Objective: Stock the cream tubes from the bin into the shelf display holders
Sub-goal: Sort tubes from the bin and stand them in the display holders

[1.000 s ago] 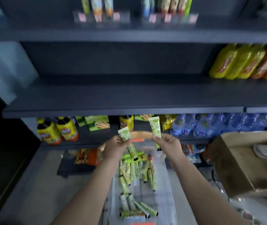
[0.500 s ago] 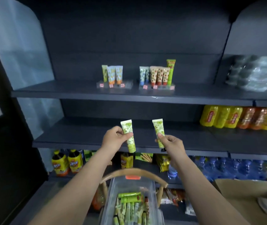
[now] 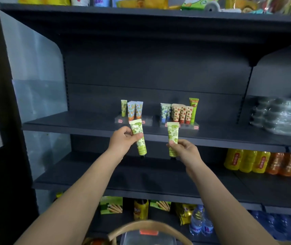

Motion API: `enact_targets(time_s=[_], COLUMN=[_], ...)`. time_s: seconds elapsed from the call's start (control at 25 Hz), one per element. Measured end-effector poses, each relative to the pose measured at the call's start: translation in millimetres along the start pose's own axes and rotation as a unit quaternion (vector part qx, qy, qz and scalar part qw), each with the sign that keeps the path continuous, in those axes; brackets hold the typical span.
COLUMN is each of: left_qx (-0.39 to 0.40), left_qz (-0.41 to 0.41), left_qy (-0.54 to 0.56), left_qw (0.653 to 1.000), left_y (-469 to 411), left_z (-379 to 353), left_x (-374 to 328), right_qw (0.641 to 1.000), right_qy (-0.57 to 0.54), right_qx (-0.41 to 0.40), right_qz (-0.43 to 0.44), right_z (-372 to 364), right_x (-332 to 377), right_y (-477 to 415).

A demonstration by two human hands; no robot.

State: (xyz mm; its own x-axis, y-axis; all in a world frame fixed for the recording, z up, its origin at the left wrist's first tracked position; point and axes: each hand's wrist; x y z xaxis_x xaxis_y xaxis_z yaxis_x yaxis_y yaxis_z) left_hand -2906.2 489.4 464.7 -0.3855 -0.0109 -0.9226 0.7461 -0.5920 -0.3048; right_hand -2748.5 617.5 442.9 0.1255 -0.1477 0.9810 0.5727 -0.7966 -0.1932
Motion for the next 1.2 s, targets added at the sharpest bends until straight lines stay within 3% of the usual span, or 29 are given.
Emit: enact_targets(time_s=[0.24, 0.56, 0.76, 0.96, 1.2], left_qx=[0.023, 0.068, 0.086, 0.067, 0.069], left_qz=[-0.046, -0.082, -0.103, -0.122, -0.117], left_qy=[0.0, 0.004, 0.003, 0.005, 0.016], left_qw=[0.999, 0.994, 0.991, 0.99, 0.991], left_y=[-82, -211, -257, -299, -361], left_z=[68, 156, 158, 144, 116], left_x=[19, 39, 46, 52, 67], right_qw=[0.996, 0.992, 0.981, 0.968, 0.954], right_qy=[0.072, 0.115, 0.183, 0.215, 0.27], right_qx=[0.038, -0.041, 0.001, -0.013, 0.017], right_qz=[0.034, 0.036, 0.069, 0.129, 0.13], right_z=[-83, -187, -211, -229, -222], right_x=[7, 35, 60, 78, 82], right_y=[-52, -130, -165, -208, -281])
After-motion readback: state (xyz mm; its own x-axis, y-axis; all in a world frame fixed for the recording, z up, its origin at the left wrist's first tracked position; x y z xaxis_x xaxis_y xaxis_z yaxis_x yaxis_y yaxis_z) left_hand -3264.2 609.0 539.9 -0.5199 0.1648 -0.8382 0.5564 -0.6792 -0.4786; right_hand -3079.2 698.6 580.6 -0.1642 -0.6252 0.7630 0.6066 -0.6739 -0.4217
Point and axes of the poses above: each hand's wrist, its own y-axis away from the middle knuckle, its own z-axis out of the back of the hand, x = y × z, and after that the axes turned 1 degree about -y, right-handed
